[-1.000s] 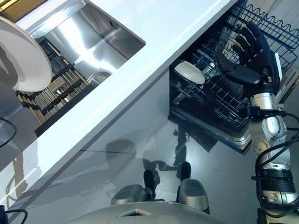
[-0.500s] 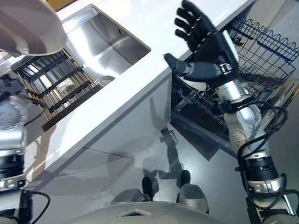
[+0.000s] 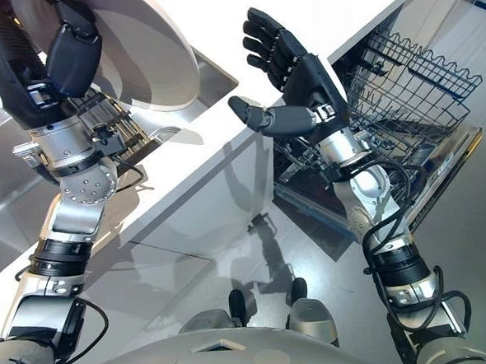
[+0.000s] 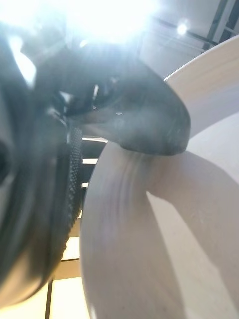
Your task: Pick up plates and place into dishwasher.
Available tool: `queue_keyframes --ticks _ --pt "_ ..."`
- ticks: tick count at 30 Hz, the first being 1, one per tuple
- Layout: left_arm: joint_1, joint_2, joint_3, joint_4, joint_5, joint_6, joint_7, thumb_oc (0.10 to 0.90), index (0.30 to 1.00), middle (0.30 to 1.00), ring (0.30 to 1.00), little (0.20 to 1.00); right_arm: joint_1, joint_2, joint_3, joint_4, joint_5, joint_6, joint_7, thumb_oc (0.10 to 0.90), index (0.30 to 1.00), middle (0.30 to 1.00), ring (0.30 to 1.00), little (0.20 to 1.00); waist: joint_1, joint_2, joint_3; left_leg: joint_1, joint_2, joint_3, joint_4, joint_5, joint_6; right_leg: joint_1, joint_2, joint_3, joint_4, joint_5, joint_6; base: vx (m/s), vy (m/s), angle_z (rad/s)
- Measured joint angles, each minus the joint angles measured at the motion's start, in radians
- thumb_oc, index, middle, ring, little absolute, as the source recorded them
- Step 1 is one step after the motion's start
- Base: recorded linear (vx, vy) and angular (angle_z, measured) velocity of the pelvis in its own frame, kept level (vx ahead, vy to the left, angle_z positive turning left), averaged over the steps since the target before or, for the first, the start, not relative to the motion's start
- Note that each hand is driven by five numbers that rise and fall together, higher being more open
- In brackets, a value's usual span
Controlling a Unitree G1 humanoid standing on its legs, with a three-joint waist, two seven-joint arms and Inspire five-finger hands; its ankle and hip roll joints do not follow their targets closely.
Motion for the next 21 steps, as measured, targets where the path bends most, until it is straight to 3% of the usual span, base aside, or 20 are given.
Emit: queue_keyframes --ticks 16,21 --pt "-0.014 -0.045 -0.047 0.008 -0.022 0.040 -0.010 0.100 0.300 0.300 0.300 0.200 -0.016 0.038 0.059 0.001 0.001 0.047 -0.032 0.800 0.900 0.900 0.900 0.900 0.002 0.002 -0.001 0.005 0.000 -0.011 0.002 0.005 -0.006 0.011 0.004 0.000 0.000 0.000 0.000 0.00 0.000 0.01" --pt "-0.022 -0.055 -0.149 0.008 -0.039 0.041 -0.067 0.100 0.300 0.300 0.300 0.200 -0.053 0.065 0.130 0.002 0.002 0.087 -0.043 0.800 0.900 0.900 0.900 0.900 0.002 0.003 -0.002 0.005 0.000 -0.013 0.003 0.005 -0.006 0.012 0.003 0.000 0.000 0.000 0.000 0.00 0.000 0.00"
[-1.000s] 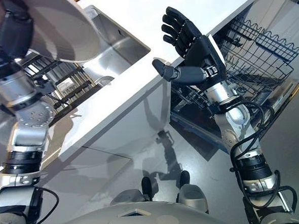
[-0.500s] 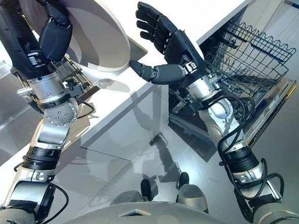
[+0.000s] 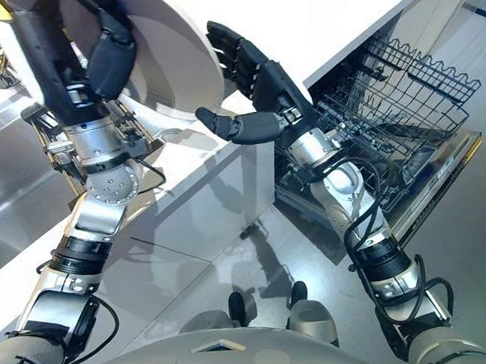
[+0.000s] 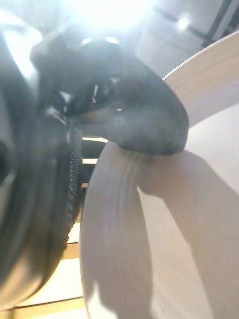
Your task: Pick up plates and place into dishwasher.
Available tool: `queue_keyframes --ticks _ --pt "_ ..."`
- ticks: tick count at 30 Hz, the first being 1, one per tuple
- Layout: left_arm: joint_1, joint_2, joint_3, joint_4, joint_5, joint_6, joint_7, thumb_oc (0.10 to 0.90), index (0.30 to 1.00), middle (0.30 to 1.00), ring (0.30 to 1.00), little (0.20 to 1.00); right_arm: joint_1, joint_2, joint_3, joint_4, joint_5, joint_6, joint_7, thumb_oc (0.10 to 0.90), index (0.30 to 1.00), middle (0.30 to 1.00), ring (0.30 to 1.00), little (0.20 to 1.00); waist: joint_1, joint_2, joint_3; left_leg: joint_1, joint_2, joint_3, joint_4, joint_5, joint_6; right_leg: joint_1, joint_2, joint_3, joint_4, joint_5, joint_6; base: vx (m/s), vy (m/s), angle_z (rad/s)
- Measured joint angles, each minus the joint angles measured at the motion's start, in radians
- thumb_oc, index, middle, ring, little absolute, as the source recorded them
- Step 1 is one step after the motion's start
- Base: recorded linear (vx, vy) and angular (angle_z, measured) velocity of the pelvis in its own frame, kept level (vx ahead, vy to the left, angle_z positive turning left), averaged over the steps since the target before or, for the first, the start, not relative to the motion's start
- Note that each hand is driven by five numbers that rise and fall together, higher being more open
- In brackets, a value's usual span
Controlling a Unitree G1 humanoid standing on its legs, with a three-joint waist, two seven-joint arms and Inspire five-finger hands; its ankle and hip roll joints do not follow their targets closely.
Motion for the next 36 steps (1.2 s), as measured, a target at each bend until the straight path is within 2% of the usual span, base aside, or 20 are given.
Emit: queue_keyframes --ticks 3,14,19,20,21,26,30,36 --pt "-0.002 -0.020 -0.002 0.000 -0.002 0.000 -0.003 0.100 0.300 0.300 0.300 0.200 0.000 0.008 0.010 0.001 0.001 0.001 -0.008 0.800 0.900 0.900 0.900 0.900 0.002 0.000 0.000 0.000 0.000 -0.002 0.000 0.000 0.000 0.001 0.000 -0.001 0.000 0.000 0.000 0.00 0.000 0.00" --pt "-0.008 -0.016 -0.010 0.079 0.002 0.045 0.003 0.100 0.300 0.300 0.300 0.200 -0.006 0.005 0.011 0.005 0.007 0.001 -0.050 0.800 0.900 0.900 0.900 0.900 0.005 0.000 0.000 0.001 0.001 0.001 0.000 0.002 -0.001 0.000 0.001 0.002 0.000 0.000 0.000 0.00 0.000 0.00" --pt "-0.008 -0.021 -0.011 0.079 -0.005 0.045 -0.026 0.100 0.300 0.300 0.300 0.200 -0.006 0.008 0.011 0.005 0.028 0.000 -0.054 0.800 0.900 0.900 0.900 0.900 0.006 0.000 0.000 0.001 0.001 0.003 0.000 0.002 -0.001 0.000 0.001 0.002 0.000 0.000 0.000 0.00 0.000 0.00" --pt "-0.008 -0.022 -0.013 0.079 -0.009 0.044 -0.039 0.100 0.300 0.300 0.300 0.200 -0.006 0.009 0.012 0.005 0.028 -0.001 -0.061 0.690 0.806 0.806 0.806 0.790 0.007 0.000 0.000 0.001 0.001 0.003 0.000 0.002 -0.001 0.000 0.001 0.002 0.000 0.000 0.000 0.00 0.000 0.00" --pt "-0.007 -0.022 -0.017 0.079 -0.022 0.043 -0.050 0.100 0.300 0.300 0.300 0.200 -0.006 0.010 0.011 0.005 0.028 -0.003 -0.069 0.100 0.300 0.300 0.300 0.200 0.010 0.000 0.000 0.001 0.001 0.003 0.000 0.002 -0.001 0.000 0.001 0.002 0.000 0.000 0.000 0.00 0.000 0.00" --pt "0.005 -0.066 -0.019 0.097 -0.130 0.036 -0.129 0.100 0.300 0.300 0.300 0.200 -0.006 0.016 0.012 0.005 0.035 -0.012 -0.076 0.100 0.300 0.300 0.300 0.200 0.013 0.000 0.000 0.002 0.001 0.002 0.000 0.002 -0.001 0.000 0.001 0.003 0.000 0.000 0.000 0.00 0.000 0.00" --pt "0.030 -0.090 -0.018 0.101 -0.237 -0.022 -0.206 0.100 0.300 0.300 0.300 0.200 0.001 0.035 -0.017 0.016 0.038 -0.012 -0.136 0.100 0.300 0.300 0.300 0.200 0.014 0.000 0.000 0.002 0.000 0.002 0.000 0.002 -0.001 0.000 0.000 0.005 0.000 0.000 0.000 0.00 0.000 0.00" --pt "0.031 -0.110 -0.020 0.101 -0.331 -0.026 -0.301 0.100 0.300 0.300 0.300 0.200 0.001 0.047 -0.024 0.026 0.036 -0.033 -0.178 0.100 0.300 0.300 0.300 0.200 0.011 0.000 0.000 0.002 0.000 0.001 -0.001 0.002 0.000 0.001 0.000 0.005 0.000 0.000 0.000 0.00 0.000 0.00"
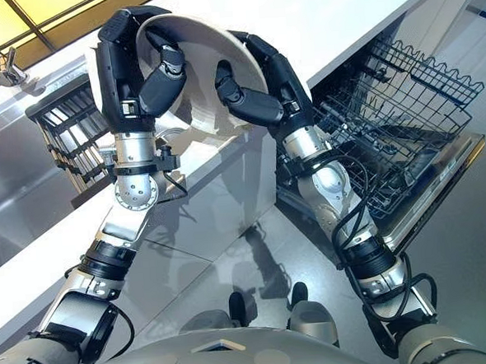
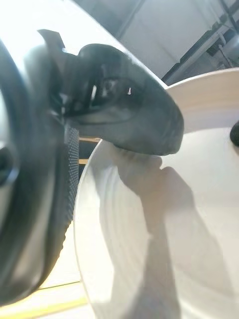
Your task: Pick up plates and place into dishwasher.
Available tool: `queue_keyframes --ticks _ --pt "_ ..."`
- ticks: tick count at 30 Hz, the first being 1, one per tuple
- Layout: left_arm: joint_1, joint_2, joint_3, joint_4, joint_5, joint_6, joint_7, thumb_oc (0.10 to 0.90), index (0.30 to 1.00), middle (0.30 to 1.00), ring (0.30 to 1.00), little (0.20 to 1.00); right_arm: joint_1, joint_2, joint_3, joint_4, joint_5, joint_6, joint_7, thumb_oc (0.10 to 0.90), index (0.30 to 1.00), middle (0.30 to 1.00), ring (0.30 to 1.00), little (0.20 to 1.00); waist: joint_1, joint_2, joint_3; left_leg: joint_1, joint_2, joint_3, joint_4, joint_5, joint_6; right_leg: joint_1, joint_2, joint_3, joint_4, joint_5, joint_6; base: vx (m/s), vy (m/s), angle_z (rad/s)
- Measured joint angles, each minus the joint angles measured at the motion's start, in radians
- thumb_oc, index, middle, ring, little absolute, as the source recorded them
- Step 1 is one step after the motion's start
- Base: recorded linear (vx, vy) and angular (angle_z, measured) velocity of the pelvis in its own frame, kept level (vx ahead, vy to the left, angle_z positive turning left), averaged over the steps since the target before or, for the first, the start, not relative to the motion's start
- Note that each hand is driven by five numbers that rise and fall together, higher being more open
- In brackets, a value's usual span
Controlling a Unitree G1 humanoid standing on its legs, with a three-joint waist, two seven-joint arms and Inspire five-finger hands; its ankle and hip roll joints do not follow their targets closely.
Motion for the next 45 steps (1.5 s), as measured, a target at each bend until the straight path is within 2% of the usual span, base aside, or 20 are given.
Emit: queue_keyframes --ticks 7,9,10,15,18,21,23,26,29,32,35,39,42,45 --pt "0.000 0.008 0.003 0.000 -0.093 0.000 -0.111 0.100 0.300 0.300 0.300 0.200 0.006 -0.002 -0.002 0.000 0.003 -0.011 -0.010 0.100 0.300 0.300 0.300 0.200 -0.009 0.000 0.000 0.000 -0.001 -0.003 -0.003 0.001 0.002 0.000 -0.001 0.000 0.000 0.000 0.000 -0.02 0.032 0.01" --pt "0.000 0.017 0.007 0.000 -0.109 0.000 -0.133 0.122 0.319 0.319 0.319 0.222 0.007 -0.003 -0.001 0.000 0.006 -0.011 -0.011 0.100 0.300 0.300 0.300 0.200 -0.015 0.000 0.000 0.000 0.000 -0.004 -0.004 0.002 0.002 0.001 -0.002 0.000 0.000 0.000 0.000 -0.02 0.036 0.02" --pt "0.000 0.017 0.009 0.000 -0.115 0.000 -0.142 0.800 0.900 0.900 0.900 0.900 0.007 -0.004 -0.001 0.000 0.010 -0.011 -0.010 0.100 0.300 0.300 0.300 0.200 -0.015 0.000 0.000 0.000 0.000 -0.004 -0.004 0.002 0.003 0.001 -0.003 0.000 0.000 0.000 0.000 -0.02 0.036 0.01" --pt "0.000 0.040 -0.001 -0.004 -0.224 0.011 -0.266 0.800 0.900 0.900 0.900 0.900 0.007 -0.032 -0.032 0.019 0.042 -0.012 -0.018 0.100 0.300 0.300 0.300 0.200 -0.013 0.000 0.000 -0.001 0.000 -0.007 -0.005 0.003 0.004 0.001 -0.004 -0.001 0.000 0.000 0.000 -0.01 0.032 0.02" --pt "0.002 0.053 -0.013 -0.046 -0.303 0.055 -0.343 0.800 0.900 0.900 0.900 0.900 0.006 -0.063 -0.064 0.026 0.023 -0.015 -0.052 0.100 0.300 0.300 0.300 0.200 -0.010 -0.001 0.000 -0.002 -0.001 -0.009 -0.006 0.003 0.005 0.001 -0.005 -0.001 0.000 0.000 0.000 0.00 0.009 0.01" --pt "0.002 0.062 -0.009 -0.085 -0.351 0.090 -0.385 0.800 0.900 0.900 0.900 0.900 -0.003 -0.100 -0.099 0.041 -0.068 -0.026 -0.117 0.100 0.300 0.300 0.300 0.200 -0.005 -0.001 0.000 -0.002 -0.001 -0.010 -0.008 0.004 0.006 0.001 -0.005 0.000 0.000 0.000 0.000 0.00 0.000 0.00" --pt "0.001 0.090 -0.007 -0.119 -0.413 0.117 -0.437 0.800 0.900 0.900 0.900 0.900 -0.025 -0.153 -0.154 0.086 -0.189 -0.032 -0.206 0.100 0.300 0.300 0.300 0.200 0.004 -0.001 0.000 0.000 -0.001 -0.010 -0.013 0.007 0.006 0.001 -0.005 0.000 0.000 0.000 0.000 0.02 0.005 0.01" --pt "0.001 0.112 0.034 -0.147 -0.497 0.161 -0.496 0.800 0.900 0.900 0.900 0.900 -0.062 -0.208 -0.236 0.166 -0.296 -0.034 -0.310 0.100 0.300 0.300 0.300 0.200 0.010 -0.001 0.000 -0.001 -0.002 -0.013 -0.013 0.008 0.006 0.001 -0.005 0.000 -0.001 0.000 0.000 0.03 0.005 0.03" --pt "0.002 0.133 0.120 -0.152 -0.595 0.208 -0.557 0.800 0.900 0.900 0.900 0.900 -0.079 -0.269 -0.313 0.230 -0.368 -0.036 -0.388 0.100 0.300 0.300 0.300 0.200 0.012 0.000 0.000 -0.003 -0.003 -0.019 -0.013 0.009 0.005 0.001 -0.004 -0.003 -0.001 0.000 0.000 0.08 0.019 0.05" --pt "0.012 0.159 0.209 -0.152 -0.635 0.223 -0.595 0.800 0.900 0.900 0.900 0.900 -0.080 -0.344 -0.371 0.337 -0.397 -0.032 -0.420 0.100 0.300 0.300 0.300 0.200 0.015 0.000 0.000 -0.006 -0.005 -0.023 -0.013 0.010 0.005 0.002 -0.004 -0.006 -0.001 0.000 0.000 0.07 0.019 0.05" --pt "0.034 0.189 0.267 -0.150 -0.668 0.224 -0.626 0.800 0.900 0.900 0.900 0.900 -0.079 -0.375 -0.426 0.446 -0.401 -0.017 -0.420 0.100 0.300 0.300 0.300 0.200 0.018 0.000 0.000 -0.007 -0.007 -0.032 -0.013 0.011 0.005 0.004 -0.006 -0.007 -0.001 0.000 0.000 0.10 0.015 0.06" --pt "0.080 0.217 0.328 -0.105 -0.672 0.224 -0.631 0.800 0.900 0.900 0.900 0.900 -0.060 -0.405 -0.458 0.579 -0.403 -0.010 -0.421 0.100 0.300 0.300 0.300 0.200 0.020 0.005 -0.002 -0.005 -0.013 -0.049 -0.013 0.014 0.009 0.014 -0.013 -0.010 -0.001 -0.007 0.000 0.09 0.003 0.11" --pt "0.109 0.223 0.367 -0.001 -0.644 0.227 -0.542 0.800 0.900 0.900 0.900 0.900 -0.034 -0.406 -0.487 0.655 -0.402 -0.008 -0.432 0.100 0.300 0.300 0.300 0.200 0.034 0.020 -0.010 -0.003 -0.015 -0.051 -0.014 0.015 0.011 0.016 -0.018 -0.009 -0.001 -0.008 0.002 0.07 -0.013 0.04" --pt "0.138 0.278 0.401 0.115 -0.559 0.249 -0.442 0.800 0.900 0.900 0.900 0.900 0.012 -0.406 -0.488 0.692 -0.401 -0.002 -0.431 0.100 0.300 0.300 0.300 0.200 0.035 0.022 -0.009 -0.005 -0.014 -0.055 -0.013 0.016 0.013 0.016 -0.018 -0.012 -0.001 -0.008 0.002 0.00 -0.015 0.04"
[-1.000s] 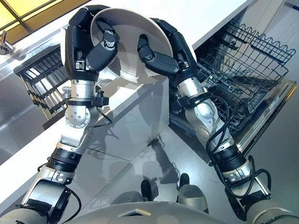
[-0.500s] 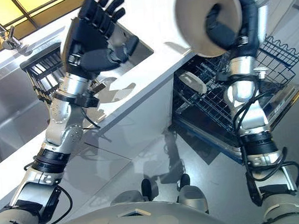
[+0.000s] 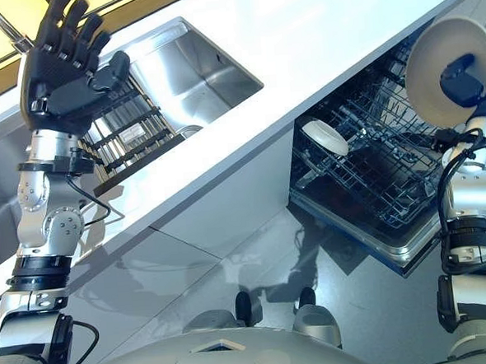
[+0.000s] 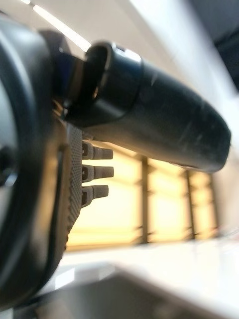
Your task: Pick up plates and place into dishwasher.
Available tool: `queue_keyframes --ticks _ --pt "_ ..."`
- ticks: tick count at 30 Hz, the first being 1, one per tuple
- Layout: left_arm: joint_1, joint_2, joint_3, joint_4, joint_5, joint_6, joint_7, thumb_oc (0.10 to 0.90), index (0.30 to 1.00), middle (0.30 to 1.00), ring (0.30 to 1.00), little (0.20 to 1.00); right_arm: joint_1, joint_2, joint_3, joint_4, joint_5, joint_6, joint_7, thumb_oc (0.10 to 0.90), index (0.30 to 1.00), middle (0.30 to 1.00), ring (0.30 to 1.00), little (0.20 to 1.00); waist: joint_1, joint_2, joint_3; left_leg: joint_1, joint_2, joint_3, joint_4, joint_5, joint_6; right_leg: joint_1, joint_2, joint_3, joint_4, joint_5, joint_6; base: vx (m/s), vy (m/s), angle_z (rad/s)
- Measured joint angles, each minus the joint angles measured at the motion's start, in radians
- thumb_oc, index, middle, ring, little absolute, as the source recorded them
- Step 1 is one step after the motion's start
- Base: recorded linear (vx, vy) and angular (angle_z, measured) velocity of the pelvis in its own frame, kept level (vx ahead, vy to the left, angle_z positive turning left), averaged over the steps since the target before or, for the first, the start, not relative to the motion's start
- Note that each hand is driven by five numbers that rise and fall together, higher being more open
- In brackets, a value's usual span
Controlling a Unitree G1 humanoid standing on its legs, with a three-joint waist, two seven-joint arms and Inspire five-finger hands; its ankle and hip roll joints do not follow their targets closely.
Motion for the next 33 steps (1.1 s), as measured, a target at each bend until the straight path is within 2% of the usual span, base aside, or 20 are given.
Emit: queue_keyframes --ticks 5,11,17,27,33 --pt "0.075 0.023 0.022 0.133 0.097 0.033 0.104 0.800 0.900 0.900 0.900 0.900 0.108 0.000 -0.015 0.015 0.002 0.010 0.032 0.100 0.300 0.300 0.300 0.200 0.001 0.013 0.011 -0.015 -0.004 -0.005 0.000 0.002 0.004 -0.008 -0.007 -0.001 0.000 -0.005 0.007 -0.03 -0.034 0.08" --pt "0.108 0.024 0.021 0.160 0.155 0.044 0.119 0.800 0.900 0.900 0.900 0.900 0.139 0.001 -0.015 0.048 0.000 0.011 0.091 0.100 0.300 0.300 0.300 0.200 0.001 0.033 0.037 -0.037 -0.008 -0.014 0.010 0.003 0.005 -0.020 -0.010 -0.012 0.000 -0.005 0.008 0.03 -0.035 0.07" --pt "0.108 0.022 0.020 0.165 0.155 0.044 0.117 0.800 0.900 0.900 0.900 0.900 0.144 0.003 -0.009 0.057 -0.029 0.010 0.113 0.100 0.300 0.300 0.300 0.200 0.000 0.054 0.090 -0.049 -0.011 -0.015 0.026 0.003 0.005 -0.020 -0.015 -0.022 0.000 -0.005 0.008 -0.05 -0.027 0.04" --pt "0.086 0.023 0.011 0.164 0.120 0.032 0.113 0.800 0.900 0.900 0.900 0.900 0.079 0.003 0.115 0.059 -0.124 0.011 0.126 0.100 0.300 0.300 0.300 0.200 0.001 0.091 0.164 -0.146 -0.010 -0.013 0.076 0.002 0.003 -0.097 -0.016 -0.029 0.018 -0.001 0.001 -0.10 -0.050 0.03" --pt "0.064 0.023 0.011 0.163 0.043 -0.008 0.041 0.800 0.900 0.900 0.900 0.900 0.011 0.000 0.141 0.075 -0.210 0.028 0.109 0.100 0.300 0.300 0.300 0.200 0.004 0.092 0.182 -0.158 -0.008 -0.013 0.085 0.002 0.003 -0.107 -0.017 -0.035 0.030 -0.002 0.000 0.01 -0.025 0.04"
